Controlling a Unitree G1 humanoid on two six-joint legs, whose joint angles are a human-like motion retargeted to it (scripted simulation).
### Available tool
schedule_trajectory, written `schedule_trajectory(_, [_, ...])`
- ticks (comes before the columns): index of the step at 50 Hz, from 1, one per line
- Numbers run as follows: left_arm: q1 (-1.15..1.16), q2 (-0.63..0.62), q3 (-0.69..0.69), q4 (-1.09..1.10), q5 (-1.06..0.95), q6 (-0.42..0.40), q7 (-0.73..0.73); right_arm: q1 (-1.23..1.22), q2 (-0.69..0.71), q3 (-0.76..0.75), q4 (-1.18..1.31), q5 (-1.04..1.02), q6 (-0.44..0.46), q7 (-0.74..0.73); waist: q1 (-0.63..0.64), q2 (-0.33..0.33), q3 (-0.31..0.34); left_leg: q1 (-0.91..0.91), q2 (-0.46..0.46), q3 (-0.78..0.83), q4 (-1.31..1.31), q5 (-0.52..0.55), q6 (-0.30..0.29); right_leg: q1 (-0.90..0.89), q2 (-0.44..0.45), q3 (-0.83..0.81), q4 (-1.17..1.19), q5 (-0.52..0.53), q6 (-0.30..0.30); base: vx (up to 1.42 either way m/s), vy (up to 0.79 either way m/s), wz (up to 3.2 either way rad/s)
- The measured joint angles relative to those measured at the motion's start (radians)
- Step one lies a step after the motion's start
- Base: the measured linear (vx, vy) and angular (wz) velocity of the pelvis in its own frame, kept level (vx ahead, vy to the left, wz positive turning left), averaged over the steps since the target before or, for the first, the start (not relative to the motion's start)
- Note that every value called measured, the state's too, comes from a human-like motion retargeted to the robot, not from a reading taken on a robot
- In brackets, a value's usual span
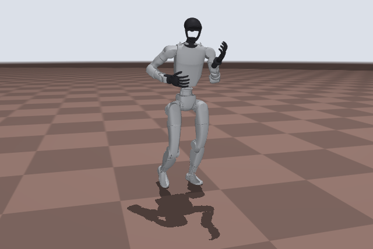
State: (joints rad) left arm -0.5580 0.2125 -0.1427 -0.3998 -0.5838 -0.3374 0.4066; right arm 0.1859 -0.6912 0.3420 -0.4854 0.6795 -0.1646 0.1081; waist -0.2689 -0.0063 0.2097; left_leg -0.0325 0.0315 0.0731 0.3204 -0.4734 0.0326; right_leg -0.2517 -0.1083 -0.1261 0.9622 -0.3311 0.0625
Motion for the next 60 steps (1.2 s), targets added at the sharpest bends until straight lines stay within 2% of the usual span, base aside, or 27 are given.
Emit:
schedule_trajectory(4, [-0.143, 0.020, -0.060, 0.051, -0.012, 0.015, -0.035, 0.061, -0.165, -0.082, 0.025, 0.143, 0.017, 0.054, -0.181, 0.043, -0.031, 0.089, 0.021, -0.049, -0.066, 0.126, -0.044, -0.040, 0.004, -0.095, -0.485, 0.044, 0.054, 0.94, -0.25, 0.41])
schedule_trajectory(6, [-0.187, 0.054, -0.073, 0.086, 0.071, 0.052, -0.085, 0.060, -0.194, -0.117, 0.058, 0.144, 0.035, 0.069, -0.221, 0.030, -0.044, 0.137, 0.003, -0.060, -0.061, 0.167, -0.066, -0.032, -0.023, -0.174, -0.726, 0.061, 0.098, 1.00, -0.35, 0.10])
schedule_trajectory(8, [-0.181, 0.086, -0.086, 0.104, 0.179, 0.088, -0.144, 0.036, -0.183, -0.127, 0.093, 0.115, 0.052, 0.078, -0.235, 0.007, -0.047, 0.187, -0.015, -0.068, -0.018, 0.191, -0.076, -0.018, -0.044, -0.242, -0.855, 0.105, 0.124, 1.02, -0.38, -0.12])
schedule_trajectory(10, [-0.115, 0.110, -0.101, 0.103, 0.308, 0.115, -0.195, -0.028, -0.134, -0.096, 0.134, 0.067, 0.060, 0.076, -0.224, -0.012, -0.037, 0.186, -0.019, -0.063, 0.133, 0.207, -0.061, 0.008, -0.046, -0.253, -0.861, 0.157, 0.092, 0.99, -0.37, -0.46])
schedule_trajectory(12, [0.010, 0.124, -0.113, 0.097, 0.384, 0.128, -0.192, -0.137, -0.062, -0.023, 0.182, 0.005, 0.036, 0.015, -0.190, 0.006, -0.014, 0.083, 0.014, -0.055, 0.414, 0.249, -0.043, 0.020, -0.014, -0.221, -0.776, 0.088, 0.016, 0.93, -0.32, -0.80])
schedule_trajectory(15, [0.274, 0.123, -0.109, 0.086, 0.342, 0.132, -0.134, -0.308, 0.074, 0.079, 0.233, -0.107, -0.004, -0.154, -0.093, 0.033, 0.041, -0.086, 0.048, -0.049, 0.779, 0.307, -0.026, 0.033, 0.034, -0.159, -0.636, -0.035, -0.050, 0.90, -0.24, -1.26])
schedule_trajectory(17, [0.473, 0.142, -0.087, 0.053, 0.259, 0.122, -0.123, -0.404, 0.189, 0.114, 0.236, -0.199, -0.009, -0.249, 0.025, 0.011, 0.060, -0.171, 0.033, -0.020, 0.898, 0.250, 0.006, 0.056, 0.042, -0.097, -0.593, -0.056, -0.045, 0.89, -0.21, -1.81])
schedule_trajectory(20, [0.730, 0.234, -0.045, -0.015, 0.129, 0.104, -0.141, -0.518, 0.362, 0.113, 0.201, -0.280, 0.000, -0.297, 0.257, -0.060, 0.055, -0.279, -0.009, 0.053, 0.908, 0.190, 0.059, 0.111, 0.031, 0.019, -0.612, -0.042, -0.027, 0.90, -0.15, -2.04])
schedule_trajectory(22, [0.866, 0.315, 0.000, -0.050, 0.040, 0.100, -0.171, -0.594, 0.445, 0.097, 0.169, -0.288, 0.006, -0.291, 0.406, -0.110, 0.049, -0.331, -0.026, 0.115, 0.806, 0.169, 0.074, 0.157, 0.007, 0.091, -0.659, -0.009, -0.008, 0.91, -0.04, -1.76])
schedule_trajectory(25, [1.038, 0.410, 0.093, -0.082, -0.044, 0.097, -0.230, -0.711, 0.505, 0.103, 0.115, -0.316, 0.000, -0.286, 0.579, -0.155, 0.032, -0.371, -0.029, 0.210, 0.528, 0.168, 0.059, 0.220, -0.024, 0.168, -0.726, 0.052, 0.041, 0.92, 0.08, -1.30])
schedule_trajectory(27, [1.122, 0.448, 0.178, -0.093, -0.069, 0.101, -0.264, -0.780, 0.502, 0.125, 0.077, -0.339, -0.014, -0.288, 0.659, -0.158, 0.017, -0.349, -0.004, 0.307, 0.265, 0.170, 0.038, 0.260, -0.019, 0.200, -0.747, 0.081, 0.069, 0.93, 0.18, -1.00])
schedule_trajectory(30, [1.207, 0.447, 0.312, -0.095, -0.075, 0.132, -0.315, -0.816, 0.451, 0.153, 0.009, -0.321, -0.037, -0.250, 0.724, -0.116, -0.001, -0.283, 0.022, 0.419, -0.098, 0.148, -0.021, 0.352, 0.028, 0.230, -0.761, 0.098, 0.082, 0.95, 0.27, -0.59])
schedule_trajectory(32, [1.216, 0.386, 0.369, -0.088, -0.043, 0.171, -0.363, -0.764, 0.394, 0.150, -0.048, -0.237, -0.030, -0.143, 0.703, -0.083, 0.009, -0.259, -0.002, 0.356, -0.154, 0.170, -0.025, 0.442, 0.045, 0.228, -0.772, 0.125, 0.072, 0.95, 0.31, 0.35])
schedule_trajectory(33, [1.199, 0.347, 0.376, -0.080, -0.021, 0.189, -0.381, -0.717, 0.366, 0.144, -0.073, -0.180, -0.016, -0.075, 0.676, -0.075, 0.020, -0.252, -0.021, 0.312, -0.120, 0.158, 0.004, 0.482, 0.041, 0.212, -0.767, 0.148, 0.070, 0.95, 0.31, 0.95])
schedule_trajectory(35, [1.121, 0.263, 0.351, -0.056, 0.029, 0.213, -0.405, -0.588, 0.314, 0.129, -0.102, -0.068, 0.021, 0.045, 0.621, -0.059, 0.066, -0.214, -0.042, 0.253, 0.003, 0.058, 0.059, 0.546, 0.032, 0.165, -0.691, 0.205, 0.083, 0.97, 0.30, 1.12])
schedule_trajectory(37, [0.977, 0.183, 0.269, -0.016, 0.105, 0.209, -0.397, -0.431, 0.274, 0.120, -0.071, -0.030, 0.037, 0.076, 0.587, -0.042, 0.115, -0.154, -0.037, 0.224, 0.107, -0.038, 0.062, 0.510, 0.031, 0.129, -0.436, 0.256, 0.127, 0.99, 0.25, 0.72])
schedule_trajectory(39, [0.776, 0.125, 0.171, 0.026, 0.188, 0.198, -0.328, -0.297, 0.240, 0.111, 0.007, -0.109, 0.027, 0.010, 0.554, -0.059, 0.121, -0.140, -0.046, 0.211, 0.175, -0.104, 0.077, 0.351, 0.000, 0.103, -0.098, 0.260, 0.151, 0.95, 0.17, 0.50])
schedule_trajectory(40, [0.664, 0.105, 0.127, 0.040, 0.219, 0.194, -0.278, -0.236, 0.224, 0.102, 0.047, -0.174, 0.020, -0.041, 0.532, -0.074, 0.112, -0.144, -0.053, 0.207, 0.200, -0.131, 0.092, 0.253, -0.026, 0.089, 0.059, 0.239, 0.135, 0.91, 0.12, 0.62])
schedule_trajectory(43, [0.336, 0.108, 0.071, 0.008, 0.244, 0.189, -0.200, -0.042, 0.169, 0.013, 0.062, -0.202, 0.002, -0.079, 0.399, -0.066, 0.071, -0.112, -0.047, 0.162, 0.201, -0.151, 0.090, 0.045, -0.086, 0.007, 0.271, 0.072, -0.001, 0.91, 0.08, 1.00])
schedule_trajectory(45, [0.125, 0.126, 0.057, -0.020, 0.260, 0.172, -0.196, 0.082, 0.108, -0.077, 0.014, -0.047, -0.005, -0.006, 0.265, -0.026, 0.050, -0.070, -0.030, 0.100, 0.165, -0.116, 0.057, -0.034, -0.078, -0.043, 0.245, 0.014, -0.029, 0.93, 0.01, 1.60])
schedule_trajectory(47, [-0.025, 0.154, 0.031, -0.052, 0.291, 0.135, -0.170, 0.172, 0.033, -0.142, -0.022, 0.111, -0.002, 0.064, 0.117, 0.024, 0.025, -0.019, 0.000, 0.035, 0.113, -0.047, 0.014, -0.076, -0.037, -0.066, 0.091, 0.012, -0.007, 0.96, -0.10, 1.63])
schedule_trajectory(50, [-0.181, 0.212, -0.039, -0.090, 0.306, 0.078, -0.074, 0.238, -0.068, -0.218, -0.031, 0.215, 0.005, 0.113, -0.078, 0.077, -0.020, 0.038, 0.031, -0.038, 0.047, 0.079, -0.032, -0.105, -0.005, -0.077, -0.281, 0.057, 0.031, 0.99, -0.23, 1.31])
schedule_trajectory(53, [-0.294, 0.259, -0.101, -0.071, 0.232, 0.046, 0.006, 0.241, -0.107, -0.323, 0.007, 0.182, 0.053, 0.135, -0.199, 0.089, -0.048, 0.096, 0.019, -0.084, 0.026, 0.177, -0.051, -0.081, -0.042, -0.124, -0.692, 0.092, 0.075, 1.03, -0.36, 0.95])
schedule_trajectory(55, [-0.334, 0.276, -0.122, -0.043, 0.179, 0.052, 0.006, 0.229, -0.086, -0.387, 0.037, 0.104, 0.085, 0.132, -0.221, 0.076, -0.048, 0.160, 0.009, -0.099, 0.032, 0.216, -0.051, -0.060, -0.064, -0.159, -0.843, 0.108, 0.116, 1.07, -0.43, 0.30])
schedule_trajectory(57, [-0.316, 0.272, -0.120, -0.020, 0.162, 0.078, -0.047, 0.194, -0.038, -0.396, 0.063, -0.002, 0.080, 0.085, -0.176, 0.056, -0.029, 0.204, 0.000, -0.093, 0.120, 0.234, -0.023, -0.028, -0.067, -0.163, -0.845, 0.152, 0.111, 1.04, -0.42, -0.57])
schedule_trajectory(58, [-0.284, 0.266, -0.112, -0.013, 0.172, 0.094, -0.085, 0.161, -0.012, -0.372, 0.082, -0.055, 0.061, 0.041, -0.140, 0.052, -0.013, 0.202, 0.004, -0.084, 0.214, 0.243, -0.005, -0.008, -0.056, -0.151, -0.812, 0.144, 0.082, 0.99, -0.39, -1.03])
schedule_trajectory(60, [-0.160, 0.250, -0.091, -0.006, 0.243, 0.116, -0.124, 0.049, 0.028, -0.261, 0.138, -0.129, 0.009, -0.077, -0.073, 0.068, 0.022, 0.138, 0.036, -0.071, 0.463, 0.282, 0.013, 0.015, -0.010, -0.118, -0.706, 0.047, 0.005, 0.94, -0.34, -1.15])
